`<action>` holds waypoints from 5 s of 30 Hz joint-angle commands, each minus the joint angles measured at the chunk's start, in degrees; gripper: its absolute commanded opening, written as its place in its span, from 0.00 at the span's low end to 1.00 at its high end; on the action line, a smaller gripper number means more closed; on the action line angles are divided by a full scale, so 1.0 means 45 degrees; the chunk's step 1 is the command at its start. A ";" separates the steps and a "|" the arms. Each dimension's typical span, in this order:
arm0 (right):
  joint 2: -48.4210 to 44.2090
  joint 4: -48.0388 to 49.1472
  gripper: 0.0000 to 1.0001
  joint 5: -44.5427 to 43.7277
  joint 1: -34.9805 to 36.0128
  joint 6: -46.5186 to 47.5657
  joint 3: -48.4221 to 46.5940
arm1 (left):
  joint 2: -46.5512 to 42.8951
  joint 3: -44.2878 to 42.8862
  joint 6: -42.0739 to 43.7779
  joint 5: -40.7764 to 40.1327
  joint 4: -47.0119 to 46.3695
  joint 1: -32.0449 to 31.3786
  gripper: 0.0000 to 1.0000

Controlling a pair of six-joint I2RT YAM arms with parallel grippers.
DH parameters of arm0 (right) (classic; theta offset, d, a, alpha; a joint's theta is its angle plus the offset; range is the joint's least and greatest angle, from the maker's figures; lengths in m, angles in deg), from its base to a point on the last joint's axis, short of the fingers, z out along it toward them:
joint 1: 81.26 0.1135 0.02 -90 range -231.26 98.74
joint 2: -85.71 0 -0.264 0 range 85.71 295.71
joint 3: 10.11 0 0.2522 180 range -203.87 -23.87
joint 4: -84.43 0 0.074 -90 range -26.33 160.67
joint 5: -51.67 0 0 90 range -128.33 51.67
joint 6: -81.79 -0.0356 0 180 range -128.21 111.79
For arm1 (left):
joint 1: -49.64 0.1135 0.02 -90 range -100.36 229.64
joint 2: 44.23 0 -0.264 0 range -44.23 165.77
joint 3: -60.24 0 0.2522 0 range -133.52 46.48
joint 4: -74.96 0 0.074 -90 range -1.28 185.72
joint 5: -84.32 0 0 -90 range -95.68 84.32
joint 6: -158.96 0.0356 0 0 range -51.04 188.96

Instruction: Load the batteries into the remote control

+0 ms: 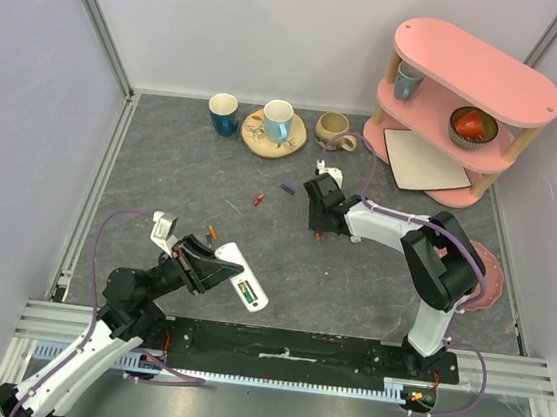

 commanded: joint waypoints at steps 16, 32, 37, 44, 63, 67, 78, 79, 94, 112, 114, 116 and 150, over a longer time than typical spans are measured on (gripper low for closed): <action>0.0230 -0.1802 0.30 0.0649 0.0009 0.0405 0.1769 | 0.0208 0.1493 -0.0192 -0.0226 -0.0737 0.0032 0.02; -0.0647 -0.0947 0.00 0.1526 0.0087 0.0541 0.2236 | 0.1340 0.1436 -0.0212 -0.0363 -0.1771 0.0032 0.02; -0.4277 0.0617 0.00 0.2074 0.0126 0.1086 0.3310 | 0.2960 0.0908 0.0002 -0.0324 -0.2589 0.0032 0.02; -0.8165 0.1264 0.00 0.1688 0.0457 0.1946 0.3313 | 0.5771 0.0325 -0.0133 -0.0596 -0.4599 0.0032 0.02; -1.2622 0.3020 0.00 0.1431 0.4089 0.2339 0.4248 | 1.2063 -0.0967 -0.1617 -0.1574 -1.0016 0.0032 0.02; -1.2272 0.3743 0.00 0.0652 0.4772 0.2007 0.4465 | 1.2219 -0.1124 -0.2047 -0.1710 -0.9351 0.0032 0.02; -1.0846 0.4818 0.00 -0.2358 0.7156 0.2963 0.4133 | 1.2181 -0.1104 -0.3668 -0.2472 -0.8336 0.0032 0.02; -1.0690 0.4877 0.00 -0.2417 0.7235 0.3021 0.4114 | 1.2123 -0.1123 -0.3708 -0.2511 -0.8257 0.0032 0.02; -0.9850 0.5190 0.00 -0.3218 0.7899 0.3471 0.4172 | 1.1966 -0.1241 -0.4060 -0.2395 -0.7866 0.0013 0.02; -0.9302 0.5171 0.00 -0.3336 0.8095 0.3803 0.4504 | 1.1907 -0.1397 -0.4138 -0.2199 -0.7885 -0.0007 0.02; -0.9322 0.5015 0.00 -0.3200 0.8114 0.3861 0.4523 | 1.1888 -0.1378 -0.4118 -0.2238 -0.7885 -0.0007 0.02; -0.9341 0.4878 0.00 -0.3004 0.8095 0.3920 0.4523 | 1.1849 -0.1358 -0.4118 -0.2238 -0.7885 -0.0007 0.02; -0.9009 0.2944 0.33 -0.3257 0.8075 0.3178 0.3469 | 1.1478 -0.1202 -0.3532 -0.2258 -0.7612 -0.0007 0.02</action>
